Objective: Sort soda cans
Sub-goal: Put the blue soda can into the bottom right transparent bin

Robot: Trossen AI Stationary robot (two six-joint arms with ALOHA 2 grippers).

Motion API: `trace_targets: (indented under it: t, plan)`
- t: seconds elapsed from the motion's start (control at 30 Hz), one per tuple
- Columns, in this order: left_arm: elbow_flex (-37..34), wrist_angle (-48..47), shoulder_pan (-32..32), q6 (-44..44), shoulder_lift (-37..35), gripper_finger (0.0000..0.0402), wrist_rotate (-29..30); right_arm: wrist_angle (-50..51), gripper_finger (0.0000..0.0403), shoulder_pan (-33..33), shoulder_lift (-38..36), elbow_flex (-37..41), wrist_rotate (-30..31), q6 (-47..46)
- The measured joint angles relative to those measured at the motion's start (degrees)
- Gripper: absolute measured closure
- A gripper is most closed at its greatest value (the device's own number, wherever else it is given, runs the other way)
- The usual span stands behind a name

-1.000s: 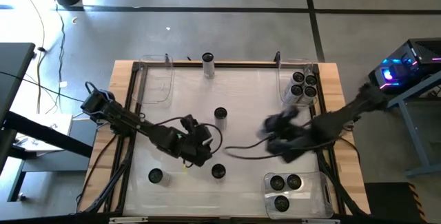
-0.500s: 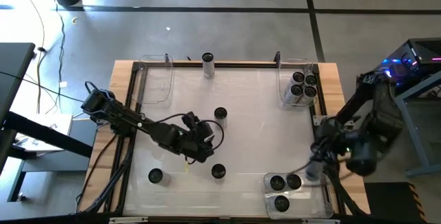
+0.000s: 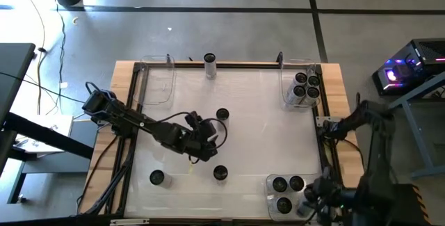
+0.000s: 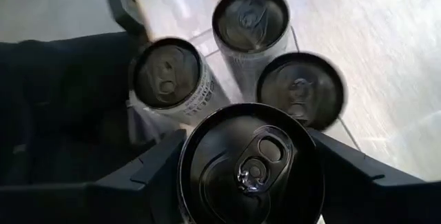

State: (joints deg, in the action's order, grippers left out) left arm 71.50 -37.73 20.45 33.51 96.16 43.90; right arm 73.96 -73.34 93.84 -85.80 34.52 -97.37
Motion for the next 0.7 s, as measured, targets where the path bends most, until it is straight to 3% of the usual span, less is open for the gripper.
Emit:
trace_targets:
  t: [0.37, 0.7]
  plan:
    - [0.02, 6.53, -2.17, -5.15, 0.00, 0.0087, -4.11, -4.25, 0.0165, 0.03, 9.32, -0.07, 12.62, 0.39]
    - [0.04, 8.54, -2.97, -5.69, 0.00, 0.0087, -5.99, -6.47, 0.0165, 0.24, 12.41, 0.13, 12.48, 5.03]
